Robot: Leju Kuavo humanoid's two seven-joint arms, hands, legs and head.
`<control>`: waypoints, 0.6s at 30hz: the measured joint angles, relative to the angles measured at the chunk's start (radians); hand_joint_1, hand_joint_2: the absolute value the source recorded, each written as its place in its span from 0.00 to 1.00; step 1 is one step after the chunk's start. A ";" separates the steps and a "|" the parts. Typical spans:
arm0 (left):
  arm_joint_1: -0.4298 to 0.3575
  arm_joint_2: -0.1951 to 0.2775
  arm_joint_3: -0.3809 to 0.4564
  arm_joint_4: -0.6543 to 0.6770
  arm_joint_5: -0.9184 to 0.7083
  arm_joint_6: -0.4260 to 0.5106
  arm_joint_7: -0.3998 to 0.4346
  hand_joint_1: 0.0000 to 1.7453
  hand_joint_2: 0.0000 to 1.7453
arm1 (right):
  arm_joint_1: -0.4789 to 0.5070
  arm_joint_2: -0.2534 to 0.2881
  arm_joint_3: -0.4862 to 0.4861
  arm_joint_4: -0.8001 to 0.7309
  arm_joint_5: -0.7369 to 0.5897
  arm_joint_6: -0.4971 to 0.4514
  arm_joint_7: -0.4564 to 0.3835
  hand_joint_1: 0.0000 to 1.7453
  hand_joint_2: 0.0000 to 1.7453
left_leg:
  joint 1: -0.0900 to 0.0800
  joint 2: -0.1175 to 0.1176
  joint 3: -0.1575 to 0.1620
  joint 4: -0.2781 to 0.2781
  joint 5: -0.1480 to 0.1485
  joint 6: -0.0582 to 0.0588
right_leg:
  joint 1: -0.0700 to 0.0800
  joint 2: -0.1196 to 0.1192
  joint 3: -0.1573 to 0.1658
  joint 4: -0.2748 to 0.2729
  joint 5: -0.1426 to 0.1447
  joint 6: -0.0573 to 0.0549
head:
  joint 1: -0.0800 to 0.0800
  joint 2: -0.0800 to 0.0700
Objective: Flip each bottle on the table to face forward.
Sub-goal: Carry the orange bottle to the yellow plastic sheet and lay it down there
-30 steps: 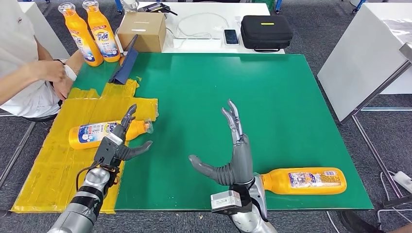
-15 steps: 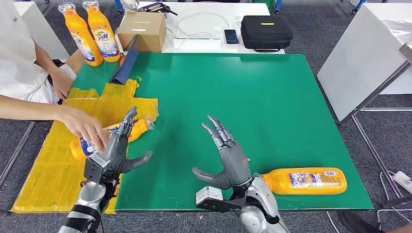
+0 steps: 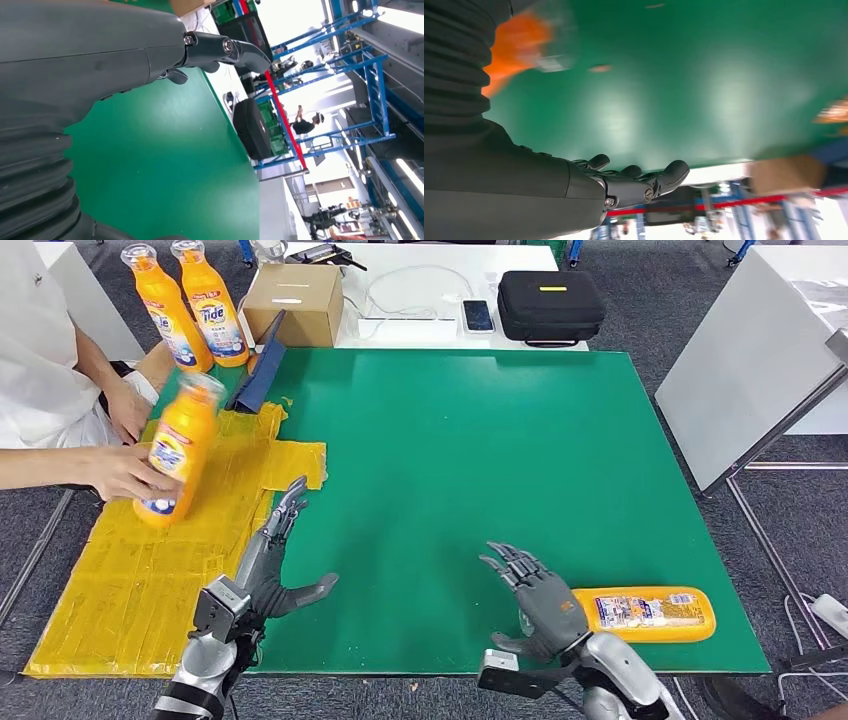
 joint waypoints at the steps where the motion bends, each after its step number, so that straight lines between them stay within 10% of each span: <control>1: -0.001 -0.005 0.000 0.003 -0.003 0.001 0.000 0.00 1.00 | 0.011 -0.016 -0.017 -0.007 0.004 0.001 0.003 0.00 1.00 | 0.000 0.000 0.000 0.000 0.000 0.000 | 0.000 0.000 0.001 0.000 0.000 0.000 | 0.000 0.000; 18: -0.067 -0.084 0.006 0.094 0.009 -0.055 0.000 0.00 1.00 | 0.065 -0.155 -0.276 -0.054 -0.015 0.114 -0.033 0.00 1.00 | -0.001 0.001 0.000 0.000 0.000 0.001 | -0.001 0.000 0.002 0.000 0.001 0.001 | 0.000 0.000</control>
